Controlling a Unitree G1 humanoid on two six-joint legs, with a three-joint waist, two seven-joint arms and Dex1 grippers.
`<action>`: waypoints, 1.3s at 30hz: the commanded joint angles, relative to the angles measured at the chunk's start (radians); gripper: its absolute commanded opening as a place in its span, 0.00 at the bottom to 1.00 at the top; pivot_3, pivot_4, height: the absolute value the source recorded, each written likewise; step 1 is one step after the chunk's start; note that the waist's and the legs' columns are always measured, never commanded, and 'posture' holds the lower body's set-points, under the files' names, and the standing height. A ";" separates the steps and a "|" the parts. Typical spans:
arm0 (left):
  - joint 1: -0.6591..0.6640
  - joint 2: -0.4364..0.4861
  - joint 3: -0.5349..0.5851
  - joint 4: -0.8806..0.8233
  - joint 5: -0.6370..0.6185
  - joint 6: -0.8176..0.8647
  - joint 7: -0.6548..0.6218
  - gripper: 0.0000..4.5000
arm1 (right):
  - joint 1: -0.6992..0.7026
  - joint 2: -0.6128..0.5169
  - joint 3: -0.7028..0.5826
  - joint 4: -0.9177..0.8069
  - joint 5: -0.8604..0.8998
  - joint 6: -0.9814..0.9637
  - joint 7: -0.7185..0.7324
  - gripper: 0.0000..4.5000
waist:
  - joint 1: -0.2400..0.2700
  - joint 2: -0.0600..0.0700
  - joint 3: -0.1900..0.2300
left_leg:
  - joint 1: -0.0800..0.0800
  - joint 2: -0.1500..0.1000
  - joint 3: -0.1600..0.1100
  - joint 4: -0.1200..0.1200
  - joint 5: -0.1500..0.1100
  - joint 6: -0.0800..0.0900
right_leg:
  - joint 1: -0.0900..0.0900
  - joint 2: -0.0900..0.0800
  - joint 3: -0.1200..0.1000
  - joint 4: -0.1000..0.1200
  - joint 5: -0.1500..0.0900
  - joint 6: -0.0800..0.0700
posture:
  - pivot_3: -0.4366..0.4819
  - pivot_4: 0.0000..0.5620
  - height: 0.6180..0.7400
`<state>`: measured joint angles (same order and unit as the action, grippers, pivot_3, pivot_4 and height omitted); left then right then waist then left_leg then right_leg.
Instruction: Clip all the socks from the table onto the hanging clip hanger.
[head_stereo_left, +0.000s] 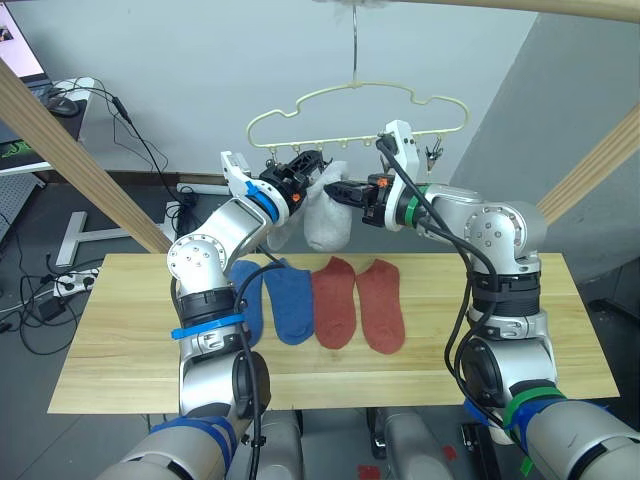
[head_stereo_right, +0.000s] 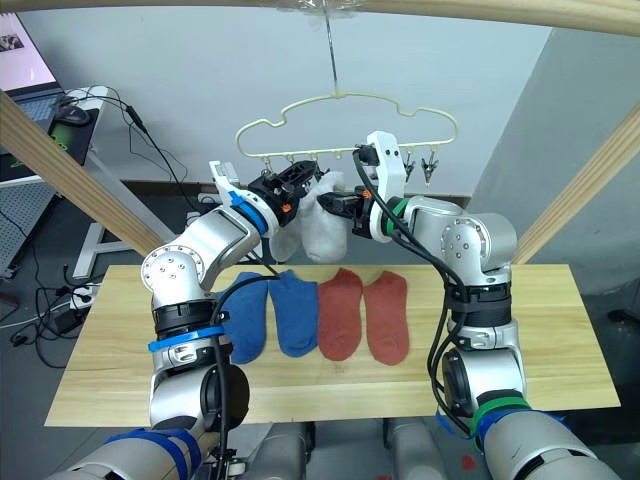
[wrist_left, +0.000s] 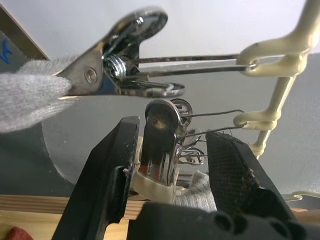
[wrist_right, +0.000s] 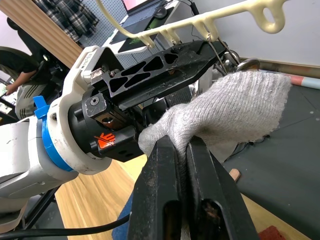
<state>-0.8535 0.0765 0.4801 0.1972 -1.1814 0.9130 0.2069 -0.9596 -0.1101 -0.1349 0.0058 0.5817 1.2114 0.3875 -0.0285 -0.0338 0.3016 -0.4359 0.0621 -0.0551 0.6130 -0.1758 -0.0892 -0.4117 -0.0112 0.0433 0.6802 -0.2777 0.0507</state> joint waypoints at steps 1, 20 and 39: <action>-0.012 0.010 0.002 -0.024 -0.034 0.011 -0.009 0.54 | -0.004 -0.007 -0.011 -0.045 0.028 -0.003 -0.003 0.01 | 0.000 0.000 0.000 | 0.000 0.000 0.000 0.000 0.000 0.000 | 0.000 0.000 0.000 0.000 0.000 0.000 | 0.49 0.39 1.00; 0.049 0.097 -0.135 -0.093 0.111 0.023 -0.148 0.54 | 0.129 -0.037 -0.131 -0.307 0.142 0.194 -0.119 0.01 | 0.000 0.000 0.000 | 0.000 0.000 0.000 0.000 0.000 0.000 | 0.000 0.000 0.000 0.000 0.000 0.000 | 0.48 0.39 1.00; 0.044 0.096 -0.128 -0.099 0.110 0.029 -0.180 0.54 | 0.137 -0.016 -0.093 -0.277 0.137 0.170 -0.146 0.53 | 0.000 0.000 0.000 | 0.000 0.000 0.000 -0.001 0.000 0.000 | 0.000 0.000 0.000 0.000 0.000 0.000 | 0.49 0.39 1.00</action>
<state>-0.8001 0.1711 0.3436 0.1460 -1.0555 0.9359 0.0455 -0.8245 -0.1286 -0.2279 -0.2543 0.7087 1.4030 0.2389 -0.0286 -0.0335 0.3014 -0.4360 0.0620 -0.0550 0.6125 -0.1757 -0.0893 -0.4120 -0.0115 0.0432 0.6805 -0.2777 0.0507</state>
